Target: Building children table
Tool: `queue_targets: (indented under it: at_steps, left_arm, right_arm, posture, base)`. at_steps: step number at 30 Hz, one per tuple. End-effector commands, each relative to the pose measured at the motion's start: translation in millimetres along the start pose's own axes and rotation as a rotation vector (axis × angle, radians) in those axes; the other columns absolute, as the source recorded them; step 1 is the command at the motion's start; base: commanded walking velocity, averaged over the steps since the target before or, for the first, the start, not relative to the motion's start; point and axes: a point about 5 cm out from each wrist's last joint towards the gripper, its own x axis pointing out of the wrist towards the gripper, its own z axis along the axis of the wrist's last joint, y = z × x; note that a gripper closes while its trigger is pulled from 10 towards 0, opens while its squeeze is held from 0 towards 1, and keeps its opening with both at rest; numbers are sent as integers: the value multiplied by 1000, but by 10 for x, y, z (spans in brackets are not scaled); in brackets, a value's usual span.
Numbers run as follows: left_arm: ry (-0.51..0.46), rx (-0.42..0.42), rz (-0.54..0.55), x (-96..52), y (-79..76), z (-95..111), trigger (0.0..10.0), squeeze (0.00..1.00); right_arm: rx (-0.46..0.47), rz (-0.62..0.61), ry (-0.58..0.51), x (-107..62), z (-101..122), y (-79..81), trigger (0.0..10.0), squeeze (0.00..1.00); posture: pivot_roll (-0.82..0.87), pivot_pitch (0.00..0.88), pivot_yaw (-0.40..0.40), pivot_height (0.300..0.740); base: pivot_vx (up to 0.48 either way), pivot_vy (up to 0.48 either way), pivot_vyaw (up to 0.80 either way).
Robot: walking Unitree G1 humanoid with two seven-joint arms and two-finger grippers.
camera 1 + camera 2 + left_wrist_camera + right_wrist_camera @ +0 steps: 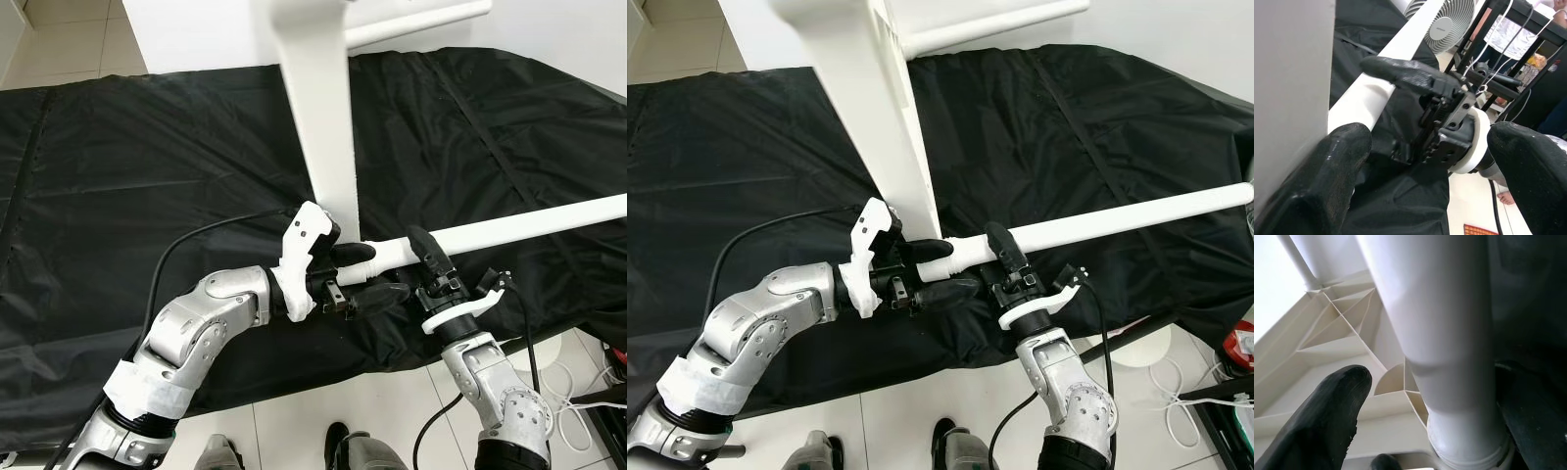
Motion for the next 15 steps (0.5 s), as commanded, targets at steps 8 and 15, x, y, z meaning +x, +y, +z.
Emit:
queue_targets:
  at_steps: [8, 15]
  left_arm:
    - [-31, 45, 108, -112, 163, 104, 10000, 0]
    - [-31, 41, 109, -122, 159, 105, 10000, 0]
  right_arm:
    - [94, -17, -29, -289, -310, -67, 10000, 0]
    - [51, -36, -33, -274, -318, -57, 10000, 0]
  posture:
    - [61, 192, 5, 740]
    - [64, 200, 9, 740]
  base:
    - [0, 0, 0]
    - [0, 0, 0]
